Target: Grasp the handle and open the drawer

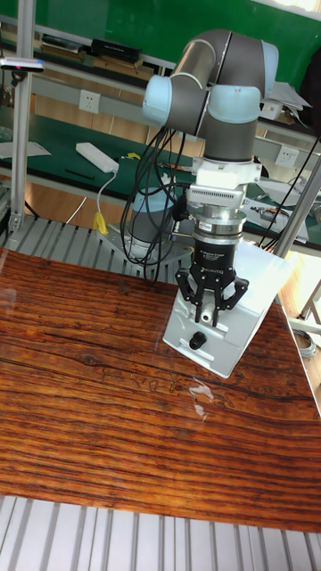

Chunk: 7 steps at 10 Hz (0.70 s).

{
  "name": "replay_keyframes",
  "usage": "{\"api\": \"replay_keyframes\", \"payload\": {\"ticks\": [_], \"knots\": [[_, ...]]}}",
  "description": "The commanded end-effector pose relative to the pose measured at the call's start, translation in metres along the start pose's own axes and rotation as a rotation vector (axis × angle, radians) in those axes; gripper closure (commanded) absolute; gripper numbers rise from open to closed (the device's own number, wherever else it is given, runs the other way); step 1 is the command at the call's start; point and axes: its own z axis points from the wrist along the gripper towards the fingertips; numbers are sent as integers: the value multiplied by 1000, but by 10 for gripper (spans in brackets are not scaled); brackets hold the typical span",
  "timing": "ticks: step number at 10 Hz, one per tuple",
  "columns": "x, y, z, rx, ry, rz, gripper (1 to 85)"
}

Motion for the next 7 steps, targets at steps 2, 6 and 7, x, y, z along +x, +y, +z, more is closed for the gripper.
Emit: {"api": "replay_keyframes", "payload": {"ticks": [2, 6, 7], "knots": [[-1, 3, -1, -13, -2, 4, 673], [-4, 2, -1, -13, -7, -7, 677], [-6, 2, -1, -9, -14, -8, 677]]}}
